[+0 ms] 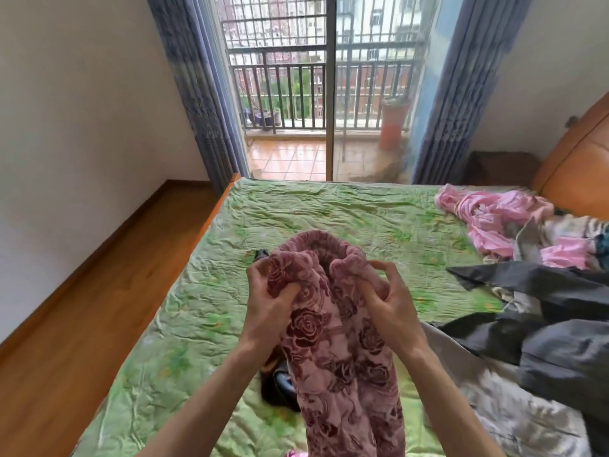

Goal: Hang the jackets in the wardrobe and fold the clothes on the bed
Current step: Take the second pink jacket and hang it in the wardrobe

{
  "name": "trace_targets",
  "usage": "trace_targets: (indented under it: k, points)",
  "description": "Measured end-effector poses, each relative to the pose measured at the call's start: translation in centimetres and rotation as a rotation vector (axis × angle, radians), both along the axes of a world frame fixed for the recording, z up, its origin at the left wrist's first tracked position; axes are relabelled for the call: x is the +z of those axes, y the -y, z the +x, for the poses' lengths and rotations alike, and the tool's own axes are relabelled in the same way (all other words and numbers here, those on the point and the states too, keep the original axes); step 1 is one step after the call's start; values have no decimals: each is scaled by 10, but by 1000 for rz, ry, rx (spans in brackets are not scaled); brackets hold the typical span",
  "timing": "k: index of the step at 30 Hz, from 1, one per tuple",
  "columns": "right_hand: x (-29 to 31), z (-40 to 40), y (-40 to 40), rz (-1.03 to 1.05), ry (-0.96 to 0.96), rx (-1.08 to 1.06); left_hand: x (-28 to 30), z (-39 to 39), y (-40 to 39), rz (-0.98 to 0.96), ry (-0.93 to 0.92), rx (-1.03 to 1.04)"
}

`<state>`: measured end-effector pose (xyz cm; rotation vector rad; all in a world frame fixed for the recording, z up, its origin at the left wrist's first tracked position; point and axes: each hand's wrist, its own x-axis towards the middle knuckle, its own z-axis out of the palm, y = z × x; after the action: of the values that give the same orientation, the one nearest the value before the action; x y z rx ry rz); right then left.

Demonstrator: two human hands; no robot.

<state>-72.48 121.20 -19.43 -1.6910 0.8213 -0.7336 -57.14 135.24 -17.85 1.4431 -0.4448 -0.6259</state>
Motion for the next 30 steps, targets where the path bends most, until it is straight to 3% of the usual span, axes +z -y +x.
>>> trace_targets:
  k: [5, 7, 9, 14, 18, 21, 27, 30]
  points:
    - [19, 15, -14, -199, -3, -14, 0, 47, -22, 61, 539, -203]
    - [32, 10, -9, -447, -182, 34, 2, 76, -31, 24, 767, -213]
    - [48, 4, 4, -643, -411, 103, 11, 110, -35, 11, 881, -233]
    - [85, 5, 16, -658, -608, 145, 36, 162, -24, 52, 1136, -358]
    - [93, 5, 12, -645, -613, 177, 47, 177, -26, 117, 1368, -343]
    - [100, -3, 10, -694, -688, 214, 53, 185, -32, 172, 1447, -298]
    - [127, -12, 19, -1131, -604, 52, 92, 186, -33, 93, 1525, -305]
    - [156, -19, 35, -1303, -602, 87, 117, 182, -29, 95, 1560, -307]
